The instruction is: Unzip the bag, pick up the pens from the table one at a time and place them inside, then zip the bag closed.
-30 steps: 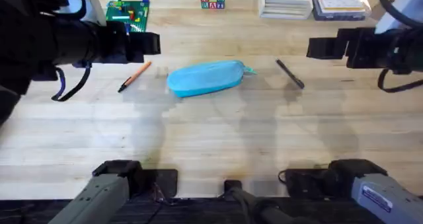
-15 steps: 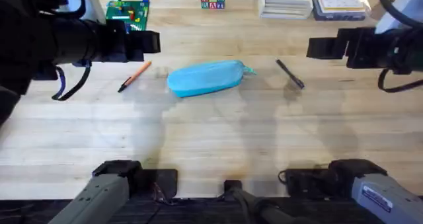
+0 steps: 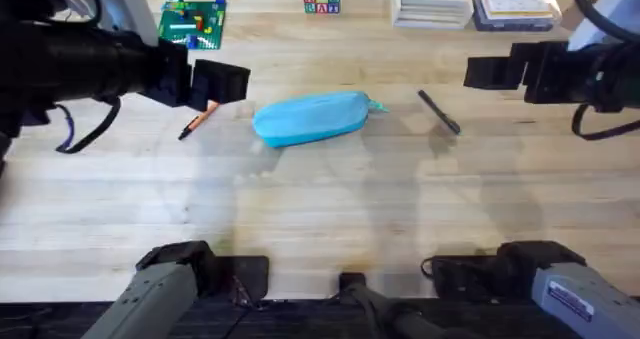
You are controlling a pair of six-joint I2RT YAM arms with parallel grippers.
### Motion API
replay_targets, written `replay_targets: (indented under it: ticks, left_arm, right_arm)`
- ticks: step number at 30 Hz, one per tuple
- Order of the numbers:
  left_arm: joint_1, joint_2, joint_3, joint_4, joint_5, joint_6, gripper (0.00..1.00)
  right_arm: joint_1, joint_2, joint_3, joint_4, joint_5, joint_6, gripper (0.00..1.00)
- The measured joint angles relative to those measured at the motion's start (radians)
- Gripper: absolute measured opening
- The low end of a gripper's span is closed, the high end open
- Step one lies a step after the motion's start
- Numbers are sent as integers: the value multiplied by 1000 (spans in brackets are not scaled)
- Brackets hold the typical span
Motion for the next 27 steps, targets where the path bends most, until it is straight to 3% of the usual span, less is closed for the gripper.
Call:
replay_targets:
  ticks: [8,13,24,27]
  left_arm:
    - [134,34,0,-48,300,288,991]
    - [179,111,1,-42,417,397,993]
    - [184,216,1,-64,420,451,993]
    - [184,235,2,-86,422,515,993]
  right_arm:
    - [0,0,0,0,0,0,997]
    - [0,0,0,0,0,0,997]
    - [0,0,0,0,0,0,997]
    - [0,0,0,0,0,0,996]
